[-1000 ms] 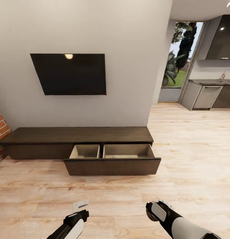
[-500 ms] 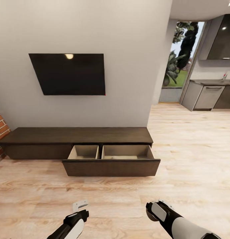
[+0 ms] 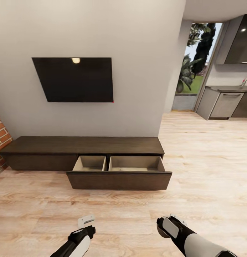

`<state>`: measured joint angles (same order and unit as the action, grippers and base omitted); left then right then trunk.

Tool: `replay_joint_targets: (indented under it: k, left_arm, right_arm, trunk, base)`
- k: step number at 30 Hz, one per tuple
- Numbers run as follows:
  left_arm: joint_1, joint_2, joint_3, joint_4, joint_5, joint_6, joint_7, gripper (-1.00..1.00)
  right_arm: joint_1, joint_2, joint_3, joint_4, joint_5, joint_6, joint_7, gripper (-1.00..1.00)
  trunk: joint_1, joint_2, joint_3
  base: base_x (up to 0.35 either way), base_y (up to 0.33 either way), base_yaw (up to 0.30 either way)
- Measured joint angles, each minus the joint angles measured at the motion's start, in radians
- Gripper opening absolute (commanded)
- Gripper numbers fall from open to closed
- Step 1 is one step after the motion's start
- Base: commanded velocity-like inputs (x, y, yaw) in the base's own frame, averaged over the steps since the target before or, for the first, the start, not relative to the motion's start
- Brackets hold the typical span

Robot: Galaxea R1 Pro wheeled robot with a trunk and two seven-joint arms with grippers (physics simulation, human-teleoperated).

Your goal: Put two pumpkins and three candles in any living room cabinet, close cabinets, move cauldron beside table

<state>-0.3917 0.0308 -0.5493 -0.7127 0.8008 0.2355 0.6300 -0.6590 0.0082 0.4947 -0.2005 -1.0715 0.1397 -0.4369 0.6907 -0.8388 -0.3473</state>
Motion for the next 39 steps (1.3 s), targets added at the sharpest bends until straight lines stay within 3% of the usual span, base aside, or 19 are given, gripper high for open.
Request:
replay_joint_targets:
  k: [39]
  left_arm:
    - [0.000,0.000,0.000,0.000,0.000,-0.001,0.000,1.00]
  right_arm:
    - [0.000,0.000,0.000,0.000,0.001,0.001,0.000,-1.00]
  trunk:
    - [0.000,0.000,-0.002]
  base:
    - [0.018,-0.044,0.038]
